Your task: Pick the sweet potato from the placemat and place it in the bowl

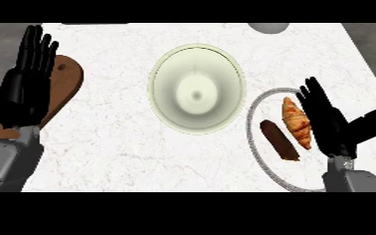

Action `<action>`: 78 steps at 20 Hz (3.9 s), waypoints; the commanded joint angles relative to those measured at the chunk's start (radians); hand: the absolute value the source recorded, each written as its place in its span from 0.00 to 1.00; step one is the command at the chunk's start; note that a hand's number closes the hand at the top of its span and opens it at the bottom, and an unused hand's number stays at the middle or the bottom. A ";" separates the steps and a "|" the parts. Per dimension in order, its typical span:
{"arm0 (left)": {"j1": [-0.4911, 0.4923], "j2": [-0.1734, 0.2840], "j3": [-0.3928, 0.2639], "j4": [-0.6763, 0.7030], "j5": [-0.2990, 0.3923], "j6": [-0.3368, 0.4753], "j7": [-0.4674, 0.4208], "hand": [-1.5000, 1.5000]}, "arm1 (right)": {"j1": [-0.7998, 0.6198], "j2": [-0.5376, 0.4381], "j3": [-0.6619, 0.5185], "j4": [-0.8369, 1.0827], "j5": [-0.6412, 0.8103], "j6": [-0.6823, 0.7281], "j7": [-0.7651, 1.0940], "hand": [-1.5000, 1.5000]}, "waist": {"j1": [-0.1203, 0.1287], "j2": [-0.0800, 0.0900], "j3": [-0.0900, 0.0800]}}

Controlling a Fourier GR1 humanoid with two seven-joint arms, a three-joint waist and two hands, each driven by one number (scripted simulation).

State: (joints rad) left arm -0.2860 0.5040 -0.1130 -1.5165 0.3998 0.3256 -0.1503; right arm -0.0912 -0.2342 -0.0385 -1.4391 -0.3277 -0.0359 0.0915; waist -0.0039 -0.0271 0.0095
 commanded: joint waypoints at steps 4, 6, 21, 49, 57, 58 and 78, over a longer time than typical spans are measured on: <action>-0.001 0.022 0.004 0.028 -0.015 -0.017 0.003 0.50 | -0.070 -0.002 0.393 -0.137 0.113 0.342 -0.034 0.00 | 0.073 0.021 -0.012; -0.013 0.023 -0.016 0.029 -0.019 -0.028 0.020 0.50 | -0.142 -0.009 0.546 -0.176 0.151 0.474 -0.017 0.00 | 0.136 0.019 -0.014; 0.079 0.065 0.075 0.049 0.029 -0.061 0.050 0.50 | 0.095 -0.473 0.663 -0.757 1.044 0.177 -0.284 0.00 | -0.033 0.012 -0.011; 0.021 -0.007 0.141 0.068 -0.047 -0.122 0.106 0.50 | -0.044 -0.645 0.574 -0.864 1.178 0.842 0.097 0.00 | -0.003 0.027 -0.009; 0.054 -0.026 0.182 0.045 -0.082 -0.177 0.085 0.50 | -0.073 -0.505 0.643 -0.615 1.345 0.762 0.047 0.00 | 0.005 0.028 -0.009; 0.060 -0.028 0.203 0.085 -0.081 -0.203 0.056 0.50 | -0.056 -0.486 0.631 -0.648 1.354 0.778 0.067 0.00 | 0.003 0.027 -0.009; 0.088 -0.124 0.234 -0.029 -0.172 -0.202 0.136 0.50 | -0.052 -0.377 0.582 -0.289 1.577 0.549 -0.255 0.00 | 0.006 0.027 -0.009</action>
State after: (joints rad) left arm -0.2103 0.3942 0.1113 -1.5034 0.2385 0.1206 -0.0474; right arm -0.1598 -0.6452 0.5454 -1.7968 1.1951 0.5643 -0.1319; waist 0.0017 -0.0002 0.0001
